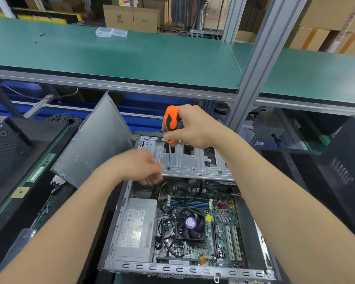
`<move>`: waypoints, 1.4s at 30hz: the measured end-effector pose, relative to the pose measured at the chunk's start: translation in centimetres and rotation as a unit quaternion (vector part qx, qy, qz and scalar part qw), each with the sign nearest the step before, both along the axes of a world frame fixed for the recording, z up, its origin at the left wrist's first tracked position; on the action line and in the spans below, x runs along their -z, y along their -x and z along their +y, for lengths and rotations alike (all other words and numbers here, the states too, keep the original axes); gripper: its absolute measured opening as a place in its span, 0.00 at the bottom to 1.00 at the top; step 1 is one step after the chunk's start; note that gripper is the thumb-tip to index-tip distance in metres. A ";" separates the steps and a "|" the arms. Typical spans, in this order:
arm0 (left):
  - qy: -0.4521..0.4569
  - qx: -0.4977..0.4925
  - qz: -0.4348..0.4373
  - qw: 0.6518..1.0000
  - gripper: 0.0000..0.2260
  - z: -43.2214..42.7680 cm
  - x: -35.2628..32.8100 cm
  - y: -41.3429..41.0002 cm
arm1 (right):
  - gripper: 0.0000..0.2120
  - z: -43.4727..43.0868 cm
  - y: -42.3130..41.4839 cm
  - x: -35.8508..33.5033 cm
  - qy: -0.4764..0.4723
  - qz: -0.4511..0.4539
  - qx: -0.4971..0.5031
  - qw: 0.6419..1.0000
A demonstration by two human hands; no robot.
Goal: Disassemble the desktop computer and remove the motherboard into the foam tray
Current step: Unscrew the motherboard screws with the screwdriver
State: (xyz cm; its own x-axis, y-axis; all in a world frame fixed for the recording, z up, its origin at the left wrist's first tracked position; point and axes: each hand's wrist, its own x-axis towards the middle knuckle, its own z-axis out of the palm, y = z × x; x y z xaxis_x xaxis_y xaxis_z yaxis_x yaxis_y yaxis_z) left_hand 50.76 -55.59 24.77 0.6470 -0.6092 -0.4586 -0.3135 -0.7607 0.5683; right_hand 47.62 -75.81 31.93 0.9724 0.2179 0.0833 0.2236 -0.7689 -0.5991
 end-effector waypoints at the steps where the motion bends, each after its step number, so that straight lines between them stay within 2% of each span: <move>1: 0.039 -0.023 -0.058 0.997 0.12 0.2 -1.0 -0.4 | 0.06 0.1 0.0 0.0 0.005 -0.002 0.002 1.000; 2: 0.077 -0.032 -0.112 0.990 0.15 0.0 -1.5 -0.7 | 0.07 0.3 0.0 0.0 0.012 -0.006 0.006 1.000; 3: 0.128 -0.031 -0.130 0.983 0.17 -0.7 -1.7 -0.7 | 0.07 0.4 -0.1 -0.1 0.022 -0.013 0.012 1.000; 4: 0.184 -0.025 -0.112 0.976 0.16 -1.5 -1.6 -0.6 | 0.08 0.6 -0.1 -0.1 0.033 -0.018 0.020 0.999; 6: 0.269 -0.037 -0.069 0.960 0.06 -2.8 -0.7 -0.2 | 0.10 0.9 0.0 -0.5 0.059 -0.008 0.034 0.998; 8: 0.307 -0.065 -0.057 0.948 0.06 -3.0 0.3 -0.2 | 0.14 1.1 0.1 -1.3 0.098 0.020 0.039 0.994; 10: 0.323 -0.072 -0.047 0.942 0.08 -2.9 0.9 -0.4 | 0.21 1.7 0.2 -2.6 0.141 0.023 0.064 0.988; 12: 0.346 -0.084 -0.020 0.934 0.07 -2.8 1.0 -0.4 | 0.30 2.9 -0.1 -3.9 0.172 -0.021 0.120 0.977; 14: 0.354 -0.094 -0.011 0.930 0.07 -3.0 1.2 -0.3 | 0.33 4.8 -0.7 -4.5 0.239 -0.052 0.172 0.954; 16: 0.346 -0.090 -0.032 0.934 0.09 -3.2 1.5 -0.3 | 0.28 6.5 -1.3 -3.9 0.301 -0.032 0.193 0.933; 19: 0.354 -0.083 -0.040 0.931 0.10 -3.0 2.0 -0.9 | 0.11 6.7 -2.2 -2.8 0.290 -0.023 0.177 0.940; 24: 0.400 -0.070 -0.016 0.914 0.10 -3.2 3.0 -1.4 | 0.17 4.4 -3.0 -2.9 0.286 -0.028 0.079 0.955; 30: 0.428 -0.080 0.016 0.900 0.11 -3.1 3.7 -1.6 | 0.12 2.9 -3.2 -5.4 0.319 0.017 -0.130 0.939; 32: 0.453 -0.078 0.048 0.887 0.05 -3.1 3.2 -1.5 | 0.08 2.4 -3.4 -6.1 0.341 0.045 -0.171 0.923; 34: 0.487 -0.068 0.081 0.867 0.08 -3.3 2.3 -1.6 | 0.06 2.3 -3.6 -6.2 0.348 0.058 -0.183 0.918; 37: 0.496 -0.052 0.096 0.861 0.06 -4.2 1.0 -1.6 | 0.05 2.8 -3.1 -6.0 0.339 0.051 -0.167 0.924; 39: 0.484 -0.077 0.094 0.867 0.07 -4.8 0.7 -1.4 | 0.07 3.2 -2.3 -5.9 0.330 0.042 -0.136 0.933; 42: 0.458 -0.105 0.080 0.879 0.07 -5.0 0.6 -0.9 | 0.24 4.1 -0.9 -5.6 0.302 0.034 -0.007 0.953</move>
State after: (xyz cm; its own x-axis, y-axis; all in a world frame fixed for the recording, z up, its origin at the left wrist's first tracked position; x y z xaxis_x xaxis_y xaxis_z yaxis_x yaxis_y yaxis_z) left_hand 51.70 -60.56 24.20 0.7610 -0.6453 0.0667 -0.0811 0.0074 0.9967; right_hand 48.49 -71.66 37.57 0.9679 0.2191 -0.1235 0.2129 -0.9751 -0.0619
